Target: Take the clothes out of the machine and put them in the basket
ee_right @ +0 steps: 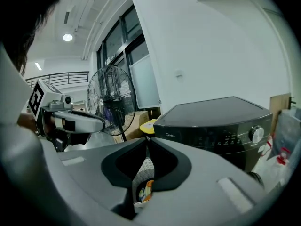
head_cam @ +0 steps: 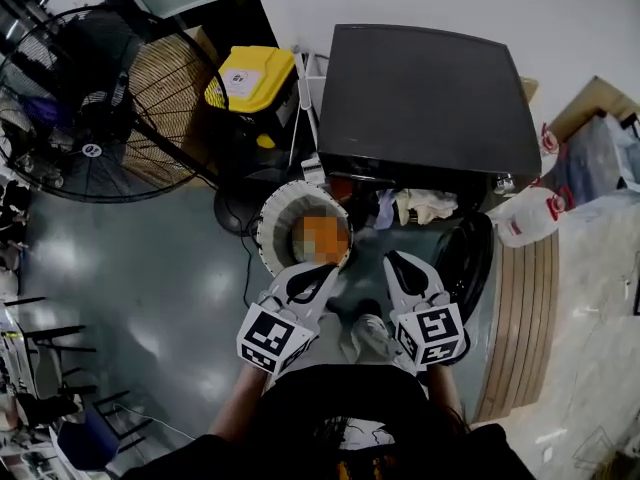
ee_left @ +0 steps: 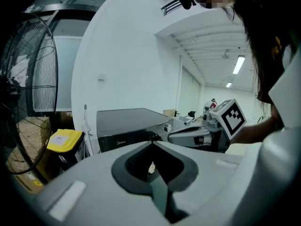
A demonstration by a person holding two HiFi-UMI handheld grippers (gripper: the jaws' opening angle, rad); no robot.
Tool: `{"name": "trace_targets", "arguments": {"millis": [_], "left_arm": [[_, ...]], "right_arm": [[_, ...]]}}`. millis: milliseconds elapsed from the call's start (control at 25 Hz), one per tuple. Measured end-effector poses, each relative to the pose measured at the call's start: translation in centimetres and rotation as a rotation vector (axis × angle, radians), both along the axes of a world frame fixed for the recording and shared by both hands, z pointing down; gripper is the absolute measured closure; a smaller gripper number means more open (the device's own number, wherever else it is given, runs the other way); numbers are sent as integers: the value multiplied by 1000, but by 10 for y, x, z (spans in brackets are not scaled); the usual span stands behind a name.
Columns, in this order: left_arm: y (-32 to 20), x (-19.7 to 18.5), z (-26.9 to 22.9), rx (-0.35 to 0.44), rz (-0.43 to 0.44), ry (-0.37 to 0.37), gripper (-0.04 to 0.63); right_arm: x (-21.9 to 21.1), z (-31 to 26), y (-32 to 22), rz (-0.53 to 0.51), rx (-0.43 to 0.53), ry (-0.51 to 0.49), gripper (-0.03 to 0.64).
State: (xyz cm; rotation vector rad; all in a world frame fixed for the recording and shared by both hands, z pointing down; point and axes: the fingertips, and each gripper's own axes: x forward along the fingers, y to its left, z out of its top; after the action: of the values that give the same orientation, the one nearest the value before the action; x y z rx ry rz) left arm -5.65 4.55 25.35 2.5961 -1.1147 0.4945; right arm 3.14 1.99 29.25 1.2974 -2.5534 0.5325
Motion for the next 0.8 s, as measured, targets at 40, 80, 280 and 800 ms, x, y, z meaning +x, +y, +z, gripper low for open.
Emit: {"name": "trace_targets", "arguments": {"millis": [40, 80, 280, 800], "left_arm": [[-2, -3, 2, -3, 18, -1, 595], [-5, -5, 3, -2, 38, 0, 595], [-25, -19, 9, 10, 134, 2, 595], [-54, -26, 50, 27, 430, -1, 595]], "right_arm": [[0, 2, -2, 22, -4, -4, 566], [0, 4, -4, 47, -9, -8, 566], [0, 15, -8, 176, -34, 7, 566], [9, 65, -22, 419, -46, 94, 559]]}}
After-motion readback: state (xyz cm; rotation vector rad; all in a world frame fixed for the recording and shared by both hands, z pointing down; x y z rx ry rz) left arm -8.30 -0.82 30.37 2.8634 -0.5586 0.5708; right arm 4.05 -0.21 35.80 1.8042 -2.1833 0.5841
